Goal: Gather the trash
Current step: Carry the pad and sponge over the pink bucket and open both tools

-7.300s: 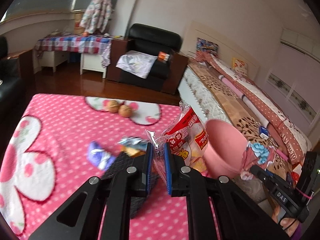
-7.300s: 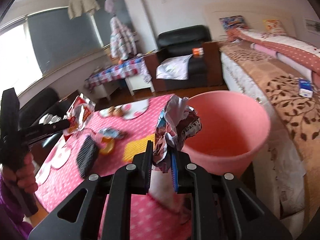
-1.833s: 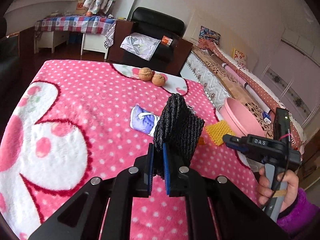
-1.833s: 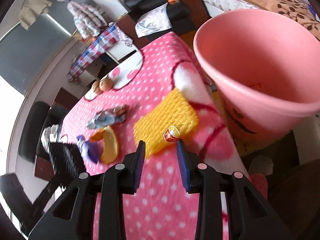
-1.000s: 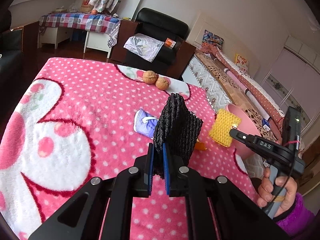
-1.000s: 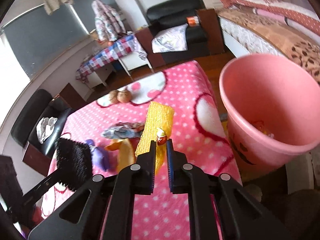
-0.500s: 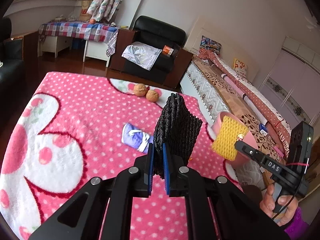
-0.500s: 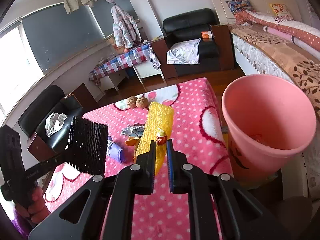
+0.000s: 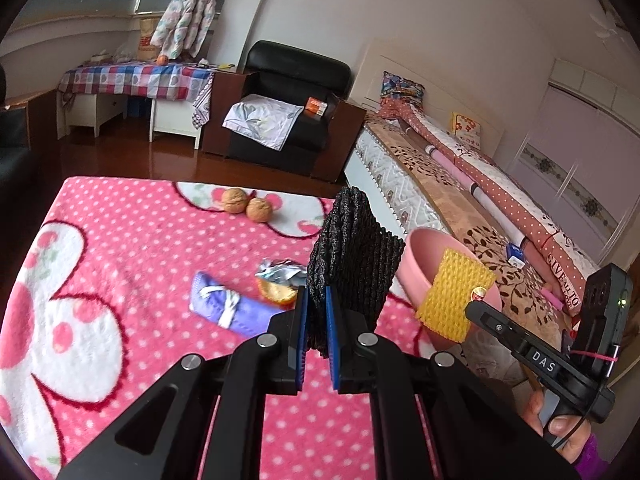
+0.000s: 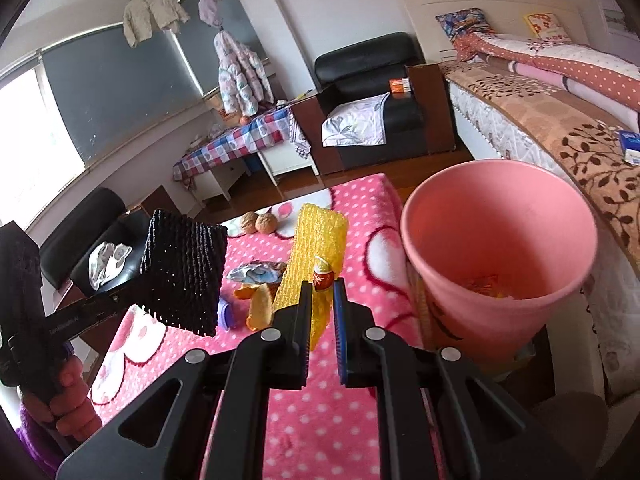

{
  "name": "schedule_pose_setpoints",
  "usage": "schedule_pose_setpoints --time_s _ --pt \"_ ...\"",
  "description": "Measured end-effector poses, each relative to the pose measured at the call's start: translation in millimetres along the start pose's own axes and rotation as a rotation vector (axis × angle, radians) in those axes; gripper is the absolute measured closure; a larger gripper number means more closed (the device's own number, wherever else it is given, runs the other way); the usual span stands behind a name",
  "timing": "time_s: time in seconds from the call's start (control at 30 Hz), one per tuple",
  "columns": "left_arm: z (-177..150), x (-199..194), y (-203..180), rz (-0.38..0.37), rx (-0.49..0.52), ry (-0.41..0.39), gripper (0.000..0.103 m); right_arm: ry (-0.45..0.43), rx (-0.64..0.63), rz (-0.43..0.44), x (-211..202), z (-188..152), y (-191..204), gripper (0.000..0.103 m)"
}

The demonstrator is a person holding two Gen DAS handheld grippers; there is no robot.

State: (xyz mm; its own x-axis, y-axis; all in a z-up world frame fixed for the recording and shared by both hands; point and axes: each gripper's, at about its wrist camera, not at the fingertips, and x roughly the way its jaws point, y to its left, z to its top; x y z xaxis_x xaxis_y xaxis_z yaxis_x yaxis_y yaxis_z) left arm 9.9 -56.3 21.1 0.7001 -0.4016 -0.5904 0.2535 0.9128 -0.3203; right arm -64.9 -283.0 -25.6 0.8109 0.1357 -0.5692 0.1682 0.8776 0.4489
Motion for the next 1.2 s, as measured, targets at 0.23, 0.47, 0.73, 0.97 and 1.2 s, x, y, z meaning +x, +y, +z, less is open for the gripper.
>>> schedule_pose_setpoints --time_s 0.23,0.47,0.73,0.97,1.2 --pt "9.0 17.0 -23.8 -0.010 0.033 0.006 0.095 -0.030 0.032 -0.037 -9.9 2.0 -23.3 0.092" --pt "17.2 40.0 -52.4 -0.026 0.070 0.019 0.095 -0.070 0.055 -0.110 -18.5 4.0 -50.2 0.092" --pt "26.2 70.4 -92.6 -0.066 0.121 0.039 0.095 -0.109 0.097 -0.202 -28.7 6.7 -90.7 0.092" --pt "27.2 104.2 -127.9 -0.096 0.147 0.069 0.095 -0.110 0.133 -0.242 -28.1 7.3 -117.9 0.092" --pt "22.9 138.8 -154.2 -0.090 0.175 0.110 0.095 -0.107 0.136 -0.268 -23.5 10.0 -134.6 0.092"
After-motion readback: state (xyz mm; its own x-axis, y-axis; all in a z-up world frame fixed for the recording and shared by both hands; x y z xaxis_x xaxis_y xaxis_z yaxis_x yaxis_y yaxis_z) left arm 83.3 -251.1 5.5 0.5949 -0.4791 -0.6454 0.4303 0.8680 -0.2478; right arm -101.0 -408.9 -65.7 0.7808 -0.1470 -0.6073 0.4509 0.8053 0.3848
